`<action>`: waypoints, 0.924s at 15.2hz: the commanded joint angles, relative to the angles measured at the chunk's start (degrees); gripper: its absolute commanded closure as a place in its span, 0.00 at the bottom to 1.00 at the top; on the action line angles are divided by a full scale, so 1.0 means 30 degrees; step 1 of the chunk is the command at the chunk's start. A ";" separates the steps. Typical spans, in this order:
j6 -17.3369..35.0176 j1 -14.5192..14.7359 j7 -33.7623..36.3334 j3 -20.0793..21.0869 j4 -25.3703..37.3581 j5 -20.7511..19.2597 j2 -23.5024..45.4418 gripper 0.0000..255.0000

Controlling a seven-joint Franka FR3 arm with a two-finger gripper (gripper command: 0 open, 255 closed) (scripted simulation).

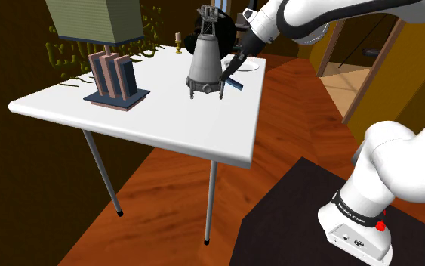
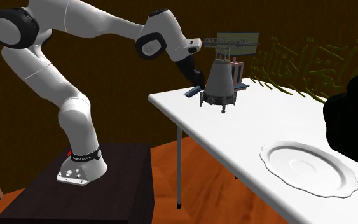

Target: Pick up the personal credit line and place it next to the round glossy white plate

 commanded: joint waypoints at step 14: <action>-0.3344 0.0810 -0.9275 -0.7210 0.8484 0.6013 0.7882 1.00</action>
